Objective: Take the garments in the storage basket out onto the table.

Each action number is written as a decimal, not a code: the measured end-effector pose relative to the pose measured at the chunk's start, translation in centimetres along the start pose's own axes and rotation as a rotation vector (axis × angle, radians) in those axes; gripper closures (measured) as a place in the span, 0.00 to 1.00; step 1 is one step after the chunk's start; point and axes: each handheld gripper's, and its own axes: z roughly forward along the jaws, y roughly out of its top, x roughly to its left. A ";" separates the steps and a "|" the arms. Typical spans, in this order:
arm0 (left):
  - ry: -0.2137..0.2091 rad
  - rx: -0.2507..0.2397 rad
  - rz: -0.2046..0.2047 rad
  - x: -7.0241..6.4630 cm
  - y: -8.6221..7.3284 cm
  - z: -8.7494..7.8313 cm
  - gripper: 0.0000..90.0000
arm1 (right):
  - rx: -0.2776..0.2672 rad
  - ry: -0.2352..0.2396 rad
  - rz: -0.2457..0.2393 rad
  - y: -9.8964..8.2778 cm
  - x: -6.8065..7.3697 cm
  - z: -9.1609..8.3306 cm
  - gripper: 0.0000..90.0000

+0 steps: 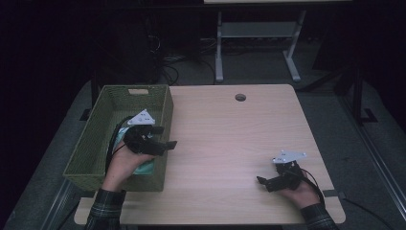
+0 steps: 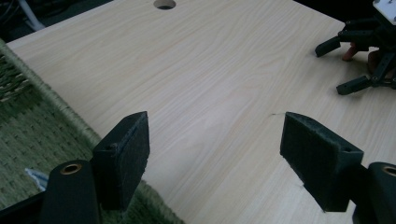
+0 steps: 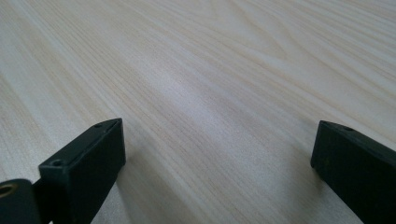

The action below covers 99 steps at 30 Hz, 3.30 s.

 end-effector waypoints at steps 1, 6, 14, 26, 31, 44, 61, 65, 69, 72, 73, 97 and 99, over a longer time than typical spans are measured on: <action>0.001 -0.002 -0.004 0.1 -0.1 -0.1 0.26 | 0.000 0.000 0.000 0.0 0.0 0.0 0.03; 0.009 0.004 0.002 0.6 -0.4 -0.5 0.26 | 0.000 0.000 0.000 0.0 0.0 0.0 0.03; 0.035 0.002 -0.015 1.5 -1.0 -1.2 0.26 | 0.001 0.000 0.001 0.0 0.0 0.0 0.03; 0.061 0.025 -0.031 3.2 -2.4 -1.5 0.26 | 0.001 0.000 0.000 0.0 0.0 0.0 0.03; 0.061 0.024 -0.037 3.7 -3.0 -1.6 0.26 | 0.001 0.000 0.000 0.0 0.0 0.0 0.03; 0.084 0.044 -0.042 5.1 -4.6 -1.9 0.26 | 0.001 0.000 0.000 0.0 0.0 0.0 0.03; 0.140 0.110 -0.036 7.0 -6.2 -2.3 0.26 | 0.001 -0.001 0.000 0.0 0.0 0.0 0.03; 0.144 0.130 -0.046 7.5 -6.5 -2.3 0.26 | 0.001 0.000 0.000 0.0 0.0 0.0 0.03; 0.141 0.154 -0.048 7.7 -6.8 -1.9 0.26 | 0.000 0.000 0.000 0.0 0.0 0.0 0.03; 0.133 0.185 -0.048 7.7 -7.0 -1.4 0.26 | 0.000 0.000 -0.001 0.0 0.0 0.0 0.03; 0.130 0.198 -0.047 7.7 -7.1 -1.2 0.26 | 0.000 0.000 -0.001 0.0 0.0 0.0 0.03; 0.080 0.400 -0.010 7.2 -7.6 1.3 0.29 | 0.000 0.000 -0.001 0.0 0.0 0.0 0.03; 0.077 0.419 -0.013 7.1 -7.7 1.5 0.32 | 0.001 -0.001 -0.002 0.0 0.0 0.0 0.03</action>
